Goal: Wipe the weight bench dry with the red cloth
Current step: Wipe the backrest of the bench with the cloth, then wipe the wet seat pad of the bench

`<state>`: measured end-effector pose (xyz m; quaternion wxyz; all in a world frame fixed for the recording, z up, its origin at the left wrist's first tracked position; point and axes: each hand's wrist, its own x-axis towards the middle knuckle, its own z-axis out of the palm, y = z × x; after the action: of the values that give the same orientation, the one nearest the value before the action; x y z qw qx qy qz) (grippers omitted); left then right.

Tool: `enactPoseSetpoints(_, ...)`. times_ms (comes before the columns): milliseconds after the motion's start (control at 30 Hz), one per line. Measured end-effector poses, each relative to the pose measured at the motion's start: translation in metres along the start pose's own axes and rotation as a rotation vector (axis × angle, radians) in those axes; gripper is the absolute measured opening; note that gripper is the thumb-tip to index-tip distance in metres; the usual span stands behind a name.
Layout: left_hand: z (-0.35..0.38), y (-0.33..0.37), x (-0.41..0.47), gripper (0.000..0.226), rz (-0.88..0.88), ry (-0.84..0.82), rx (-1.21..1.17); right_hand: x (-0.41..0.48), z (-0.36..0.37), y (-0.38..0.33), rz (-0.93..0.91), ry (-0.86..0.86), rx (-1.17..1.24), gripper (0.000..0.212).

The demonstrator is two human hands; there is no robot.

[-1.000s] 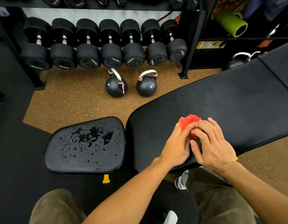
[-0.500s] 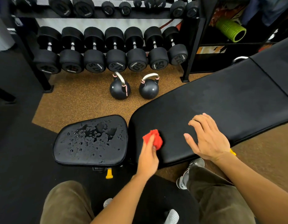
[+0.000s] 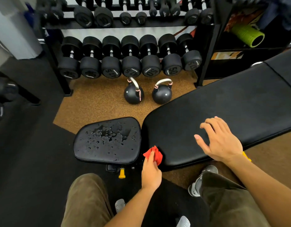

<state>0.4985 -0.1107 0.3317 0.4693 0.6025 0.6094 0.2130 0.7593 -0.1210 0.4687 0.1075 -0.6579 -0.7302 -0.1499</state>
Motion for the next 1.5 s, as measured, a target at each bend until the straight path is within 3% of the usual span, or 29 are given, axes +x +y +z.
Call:
enactPoseSetpoints(133,-0.03,-0.001,-0.004,0.052,-0.18,-0.11,-0.208,0.0,-0.003,-0.002,0.023,-0.036,0.025,0.055)
enactPoseSetpoints(267,-0.061,-0.011,-0.035,0.043,-0.249,-0.166,-0.548,0.0,-0.006,-0.003,0.064,-0.108,0.044,0.06)
enactPoseSetpoints(533,-0.125,-0.013,-0.092,0.034,-0.324,-0.016,-1.057,-0.002,-0.018,-0.023,0.13,-0.101,0.205,0.054)
enactPoseSetpoints(733,-0.158,-0.018,-0.108,0.039,-0.378,0.041,-1.21,-0.007,-0.006,-0.12,0.158,-0.176,0.509,0.028)
enactPoseSetpoints(833,-0.168,-0.03,-0.107,0.035,-0.361,0.067,-1.169,-0.008,0.01,-0.169,0.119,-0.358,0.572,0.028)
enactPoseSetpoints(967,-0.192,-0.062,-0.087,0.028,-0.345,0.218,-1.043,0.009,0.028,-0.225,0.047,-0.579,0.53,0.04)
enactPoseSetpoints(1200,-0.26,-0.114,-0.011,0.042,-0.334,0.501,-0.432,0.068,0.066,-0.283,0.004,-0.786,0.352,0.066)
enactPoseSetpoints(1367,-0.291,-0.113,0.042,0.043,-0.144,0.449,0.117,0.101,0.094,-0.299,0.1,-0.924,0.258,0.087)
enactPoseSetpoints(1500,-0.292,-0.115,0.069,0.041,-0.067,0.322,0.368,0.112,0.112,-0.3,0.208,-1.002,0.243,0.105)
